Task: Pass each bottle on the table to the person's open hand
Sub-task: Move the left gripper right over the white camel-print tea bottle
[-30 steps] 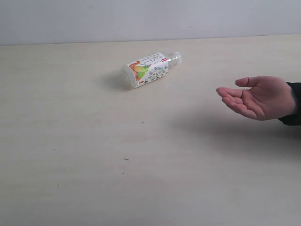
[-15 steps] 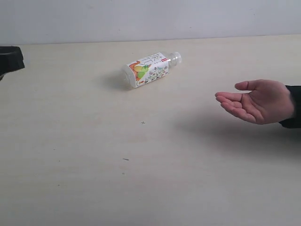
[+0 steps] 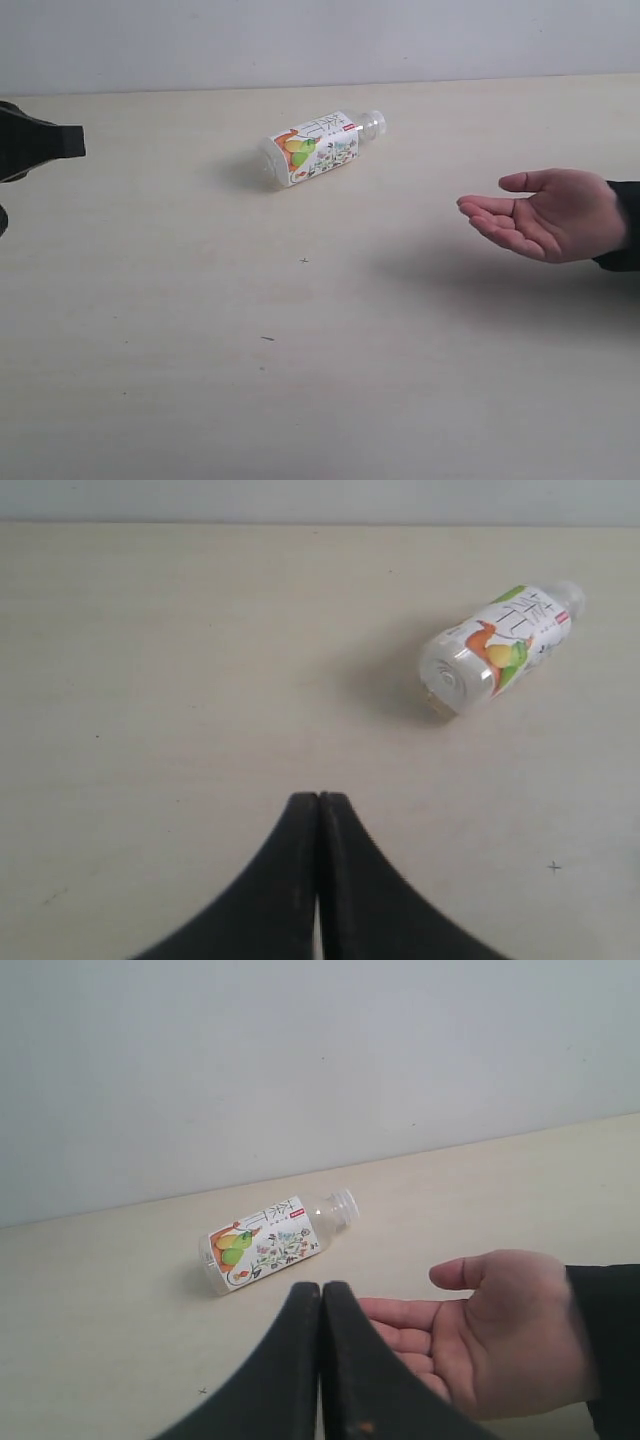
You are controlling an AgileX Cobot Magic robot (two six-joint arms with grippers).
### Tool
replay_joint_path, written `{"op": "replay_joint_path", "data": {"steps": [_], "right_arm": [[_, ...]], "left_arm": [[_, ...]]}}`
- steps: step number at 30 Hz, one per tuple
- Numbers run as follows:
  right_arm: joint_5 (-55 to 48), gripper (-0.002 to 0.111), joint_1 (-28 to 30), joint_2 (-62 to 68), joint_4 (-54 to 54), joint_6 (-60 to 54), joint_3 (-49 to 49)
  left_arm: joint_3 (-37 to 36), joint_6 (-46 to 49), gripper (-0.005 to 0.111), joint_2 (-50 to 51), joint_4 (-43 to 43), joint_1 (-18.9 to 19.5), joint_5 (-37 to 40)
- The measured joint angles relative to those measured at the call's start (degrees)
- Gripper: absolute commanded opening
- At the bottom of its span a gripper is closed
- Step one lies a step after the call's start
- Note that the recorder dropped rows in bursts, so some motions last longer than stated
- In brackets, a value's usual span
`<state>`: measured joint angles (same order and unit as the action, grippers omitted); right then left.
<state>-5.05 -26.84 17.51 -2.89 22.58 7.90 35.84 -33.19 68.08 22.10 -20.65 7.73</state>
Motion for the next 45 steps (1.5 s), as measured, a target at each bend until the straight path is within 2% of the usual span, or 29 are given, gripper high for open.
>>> {"op": "replay_joint_path", "data": {"steps": [10, 16, 30, 35, 39, 45], "right_arm": [[0.11, 0.000, 0.00, 0.00, 0.00, 0.00, 0.00], [0.11, 0.000, 0.00, 0.00, 0.00, 0.00, 0.00], [0.11, 0.000, 0.00, 0.00, 0.00, 0.00, 0.00], [0.11, 0.000, 0.00, 0.00, 0.00, 0.00, 0.00], [0.11, 0.000, 0.00, 0.00, 0.00, 0.00, 0.00], [0.11, 0.000, 0.00, 0.00, 0.00, 0.00, 0.00]], "left_arm": [[7.71, 1.69, 0.000, 6.18, 0.00, 0.00, 7.05], [11.39, 5.82, 0.000, 10.31, -2.12, 0.00, 10.95], [23.33, 36.60, 0.000, 22.49, -29.85, 0.00, 27.11], [30.65, 46.80, 0.000, 27.12, -38.85, 0.00, 33.79], [37.60, 51.23, 0.000, 30.82, -42.07, 0.00, 39.90], [49.27, 53.28, 0.000, 37.54, -41.65, -0.65, 46.79]]}}
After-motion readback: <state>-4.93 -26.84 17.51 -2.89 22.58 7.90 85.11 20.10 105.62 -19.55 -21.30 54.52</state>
